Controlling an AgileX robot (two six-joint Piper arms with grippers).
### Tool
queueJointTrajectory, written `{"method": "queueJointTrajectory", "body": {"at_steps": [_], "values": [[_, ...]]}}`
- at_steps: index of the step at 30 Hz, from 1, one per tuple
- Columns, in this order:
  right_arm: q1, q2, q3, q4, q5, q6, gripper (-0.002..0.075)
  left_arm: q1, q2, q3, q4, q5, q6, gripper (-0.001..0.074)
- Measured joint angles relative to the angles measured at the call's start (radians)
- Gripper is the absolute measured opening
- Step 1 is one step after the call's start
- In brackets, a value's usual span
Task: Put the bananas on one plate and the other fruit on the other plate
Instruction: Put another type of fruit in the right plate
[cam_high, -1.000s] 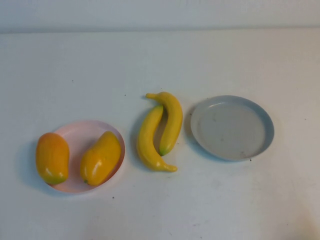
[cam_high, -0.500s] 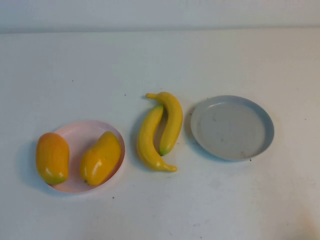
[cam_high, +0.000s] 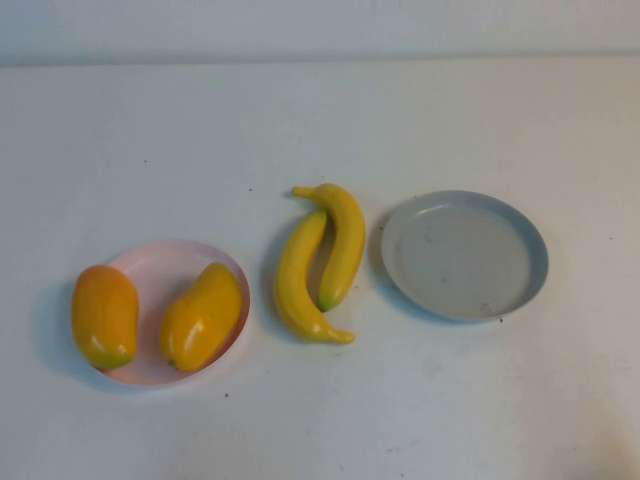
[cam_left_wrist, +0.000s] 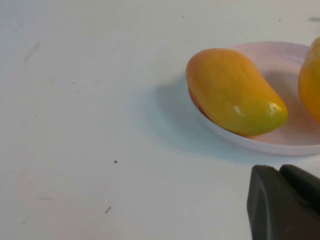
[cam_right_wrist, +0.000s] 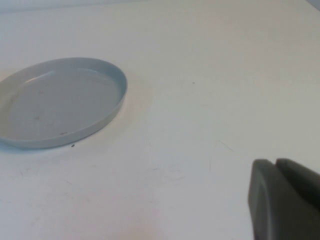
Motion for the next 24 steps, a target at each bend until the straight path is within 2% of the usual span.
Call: {"method": "queueJointTrajectory", "body": {"at_steps": [6, 13, 17, 20, 24], "values": [[0.000, 0.000, 0.000, 0.071, -0.081, 0.000, -0.0017, 0.000, 0.000, 0.000, 0.000, 0.000, 0.000, 0.0000], [0.000, 0.000, 0.000, 0.336, -0.295, 0.000, -0.0017, 0.000, 0.000, 0.000, 0.000, 0.000, 0.000, 0.0000], [0.000, 0.000, 0.000, 0.415, -0.359, 0.010, -0.0017, 0.000, 0.000, 0.000, 0.002, 0.002, 0.000, 0.0000], [0.000, 0.000, 0.000, 0.497, -0.326, 0.019, -0.0017, 0.000, 0.000, 0.000, 0.002, 0.002, 0.000, 0.0000], [0.000, 0.023, -0.073, 0.558, -0.118, 0.019, -0.0017, 0.000, 0.000, 0.000, 0.002, 0.002, 0.000, 0.0000]]}}
